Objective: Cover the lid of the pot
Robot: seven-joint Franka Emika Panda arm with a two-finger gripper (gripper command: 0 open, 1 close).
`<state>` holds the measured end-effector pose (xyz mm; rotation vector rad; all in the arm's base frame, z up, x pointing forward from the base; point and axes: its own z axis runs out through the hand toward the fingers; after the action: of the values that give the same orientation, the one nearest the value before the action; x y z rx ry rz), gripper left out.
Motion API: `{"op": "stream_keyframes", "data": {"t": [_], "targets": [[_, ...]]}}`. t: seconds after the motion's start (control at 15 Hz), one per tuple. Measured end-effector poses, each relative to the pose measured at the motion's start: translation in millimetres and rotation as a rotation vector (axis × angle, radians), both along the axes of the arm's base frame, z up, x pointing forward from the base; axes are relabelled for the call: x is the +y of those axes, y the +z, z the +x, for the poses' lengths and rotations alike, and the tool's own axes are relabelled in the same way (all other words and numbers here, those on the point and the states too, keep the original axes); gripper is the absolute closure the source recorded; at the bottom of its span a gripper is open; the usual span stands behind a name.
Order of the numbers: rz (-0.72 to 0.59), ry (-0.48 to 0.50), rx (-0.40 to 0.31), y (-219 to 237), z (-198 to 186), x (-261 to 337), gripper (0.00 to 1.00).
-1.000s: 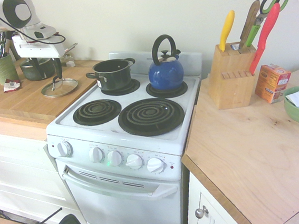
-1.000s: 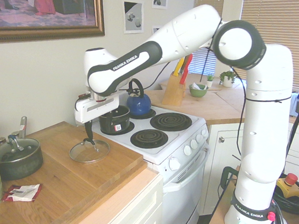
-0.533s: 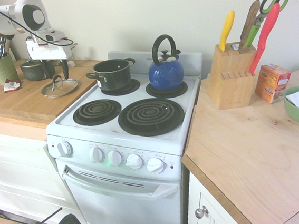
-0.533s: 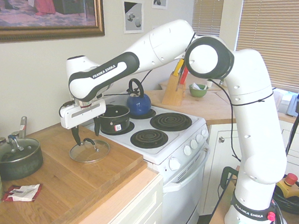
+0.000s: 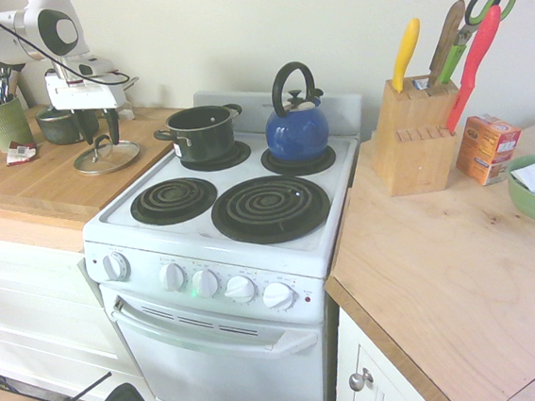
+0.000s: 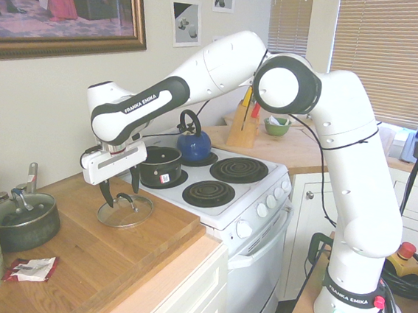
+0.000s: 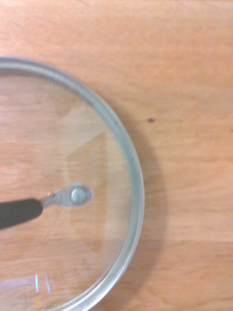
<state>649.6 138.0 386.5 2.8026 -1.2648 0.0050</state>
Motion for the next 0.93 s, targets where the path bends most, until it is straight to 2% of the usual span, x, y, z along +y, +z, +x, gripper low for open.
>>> {"op": "stream_keyframes", "data": {"t": [0.4,0.93], "targets": [[0.003,-0.002,0.029,-13,0,3,1.0],[0.017,-0.026,0.027,-12,5,1,1.0]]}}
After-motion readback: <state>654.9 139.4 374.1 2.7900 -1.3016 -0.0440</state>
